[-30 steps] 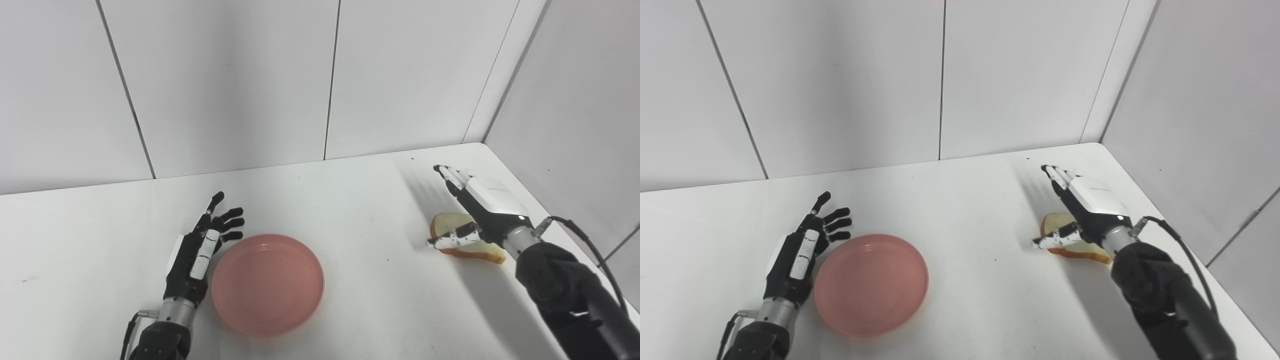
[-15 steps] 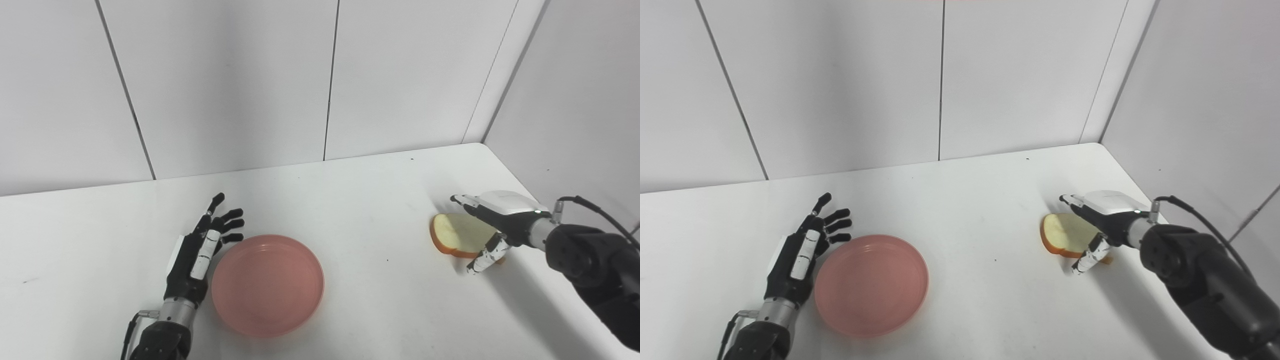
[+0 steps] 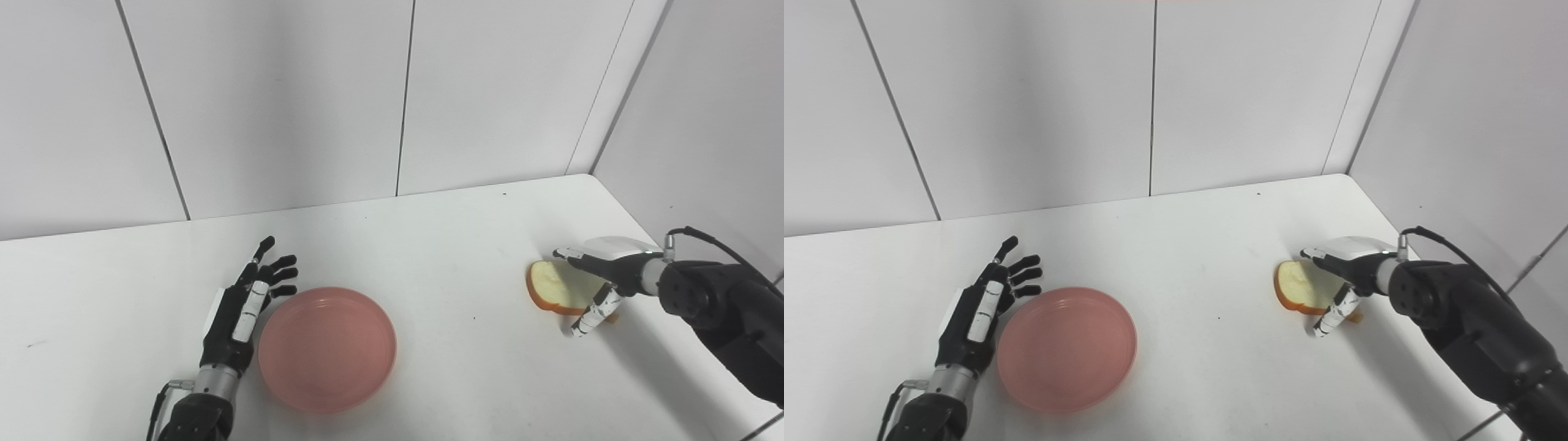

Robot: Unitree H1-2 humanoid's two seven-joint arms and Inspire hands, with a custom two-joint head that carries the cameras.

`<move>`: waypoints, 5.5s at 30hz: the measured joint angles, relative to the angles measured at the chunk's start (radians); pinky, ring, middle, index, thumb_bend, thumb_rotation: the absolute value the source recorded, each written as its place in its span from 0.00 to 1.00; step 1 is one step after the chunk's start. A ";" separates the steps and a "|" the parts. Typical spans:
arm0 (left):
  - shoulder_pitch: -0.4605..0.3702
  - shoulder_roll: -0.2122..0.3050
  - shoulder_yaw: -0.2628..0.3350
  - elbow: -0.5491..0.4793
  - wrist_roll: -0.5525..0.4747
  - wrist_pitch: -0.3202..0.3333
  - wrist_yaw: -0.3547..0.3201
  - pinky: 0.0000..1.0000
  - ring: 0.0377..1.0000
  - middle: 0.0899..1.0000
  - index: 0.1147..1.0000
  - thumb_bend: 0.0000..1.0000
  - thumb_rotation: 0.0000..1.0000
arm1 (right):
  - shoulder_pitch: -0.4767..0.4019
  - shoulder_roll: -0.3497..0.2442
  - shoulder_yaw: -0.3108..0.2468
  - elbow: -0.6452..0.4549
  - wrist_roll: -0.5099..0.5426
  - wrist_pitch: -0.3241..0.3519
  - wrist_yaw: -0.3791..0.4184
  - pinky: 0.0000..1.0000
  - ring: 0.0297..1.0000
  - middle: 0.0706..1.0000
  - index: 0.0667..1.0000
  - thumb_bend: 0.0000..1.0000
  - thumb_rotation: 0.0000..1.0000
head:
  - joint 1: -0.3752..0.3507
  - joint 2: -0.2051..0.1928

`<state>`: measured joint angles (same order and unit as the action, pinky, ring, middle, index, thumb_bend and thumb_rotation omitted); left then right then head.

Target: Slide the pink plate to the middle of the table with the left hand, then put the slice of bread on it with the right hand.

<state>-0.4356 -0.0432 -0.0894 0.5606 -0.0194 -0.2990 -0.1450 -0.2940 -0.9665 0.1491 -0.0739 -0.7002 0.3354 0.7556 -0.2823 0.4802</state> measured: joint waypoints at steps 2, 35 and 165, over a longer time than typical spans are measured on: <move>-0.001 -0.001 0.000 0.001 0.000 0.000 0.000 0.69 0.76 0.78 0.89 0.76 0.88 | -0.013 0.000 0.007 0.000 -0.016 0.000 0.000 1.00 1.00 1.00 1.00 1.00 0.33 | 0.000 0.000; 0.006 0.000 -0.001 -0.013 0.017 0.007 0.004 0.68 0.76 0.78 0.89 0.78 0.88 | -0.107 0.068 0.133 0.141 -0.233 -0.012 -0.065 1.00 1.00 1.00 0.98 1.00 0.27 | 0.015 0.014; -0.037 -0.088 -0.017 0.077 0.104 -0.051 0.098 0.65 0.74 0.77 0.93 0.91 0.98 | -0.308 0.545 0.323 -0.042 -0.116 -0.280 -0.067 0.63 0.73 0.75 0.64 0.97 0.52 | 0.321 0.063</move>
<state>-0.4727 -0.1308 -0.1065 0.6373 0.0846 -0.3498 -0.0474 -0.6023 -0.4212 0.4719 -0.1161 -0.8162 0.0556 0.6888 0.0383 0.5430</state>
